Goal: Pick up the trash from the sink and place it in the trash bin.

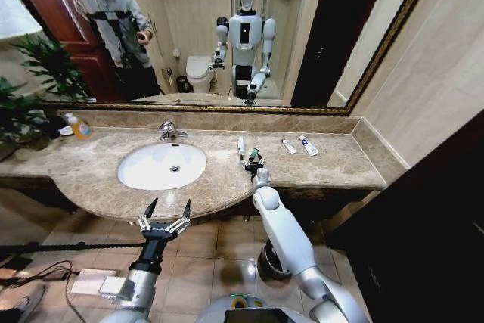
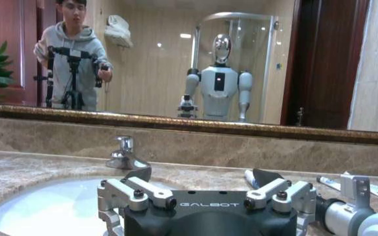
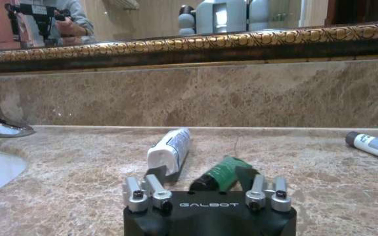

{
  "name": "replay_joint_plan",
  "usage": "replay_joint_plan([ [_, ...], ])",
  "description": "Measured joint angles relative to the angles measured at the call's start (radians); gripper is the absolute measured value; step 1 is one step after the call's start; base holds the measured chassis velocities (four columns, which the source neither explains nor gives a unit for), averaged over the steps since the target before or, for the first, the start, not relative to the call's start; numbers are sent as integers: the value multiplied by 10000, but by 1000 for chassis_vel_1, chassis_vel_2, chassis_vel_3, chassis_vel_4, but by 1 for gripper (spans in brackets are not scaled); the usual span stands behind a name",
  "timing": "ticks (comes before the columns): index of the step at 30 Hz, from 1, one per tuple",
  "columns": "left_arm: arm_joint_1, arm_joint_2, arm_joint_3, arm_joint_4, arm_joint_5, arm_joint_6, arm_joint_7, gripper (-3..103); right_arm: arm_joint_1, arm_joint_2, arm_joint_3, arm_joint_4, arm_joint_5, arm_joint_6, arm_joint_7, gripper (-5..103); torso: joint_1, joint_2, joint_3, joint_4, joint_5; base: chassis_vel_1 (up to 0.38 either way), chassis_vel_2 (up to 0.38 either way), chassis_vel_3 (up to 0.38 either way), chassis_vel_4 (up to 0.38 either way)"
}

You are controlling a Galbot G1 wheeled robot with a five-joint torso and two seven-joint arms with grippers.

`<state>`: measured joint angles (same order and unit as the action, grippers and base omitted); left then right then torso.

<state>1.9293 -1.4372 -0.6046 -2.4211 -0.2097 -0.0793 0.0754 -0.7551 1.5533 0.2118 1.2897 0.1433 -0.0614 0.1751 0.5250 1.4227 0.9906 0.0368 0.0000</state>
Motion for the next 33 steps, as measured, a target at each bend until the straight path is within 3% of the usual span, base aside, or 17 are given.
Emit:
replay_joint_plan([
  [6,0,0,0,0,0,0,0,100,13,-32,21,-79,18,67,-49,56,0,0,0,0,0,0,0,0,0],
  [10,0,0,0,0,0,0,0,100,21,-93,103,-137,20,124,-89,34,0,0,0,0,0,0,0,0,0],
  [15,0,0,0,0,0,0,0,100,10,-140,180,-157,29,137,-96,21,0,0,0,0,0,0,0,0,0],
  [27,0,0,0,0,0,0,0,100,-279,-334,306,323,363,52,-89,21,0,0,0,1,1,0,0,0,0],
  [33,0,0,0,0,0,0,0,100,-1029,-848,555,1607,685,-192,-105,21,0,0,0,1,2,0,0,0,0],
])
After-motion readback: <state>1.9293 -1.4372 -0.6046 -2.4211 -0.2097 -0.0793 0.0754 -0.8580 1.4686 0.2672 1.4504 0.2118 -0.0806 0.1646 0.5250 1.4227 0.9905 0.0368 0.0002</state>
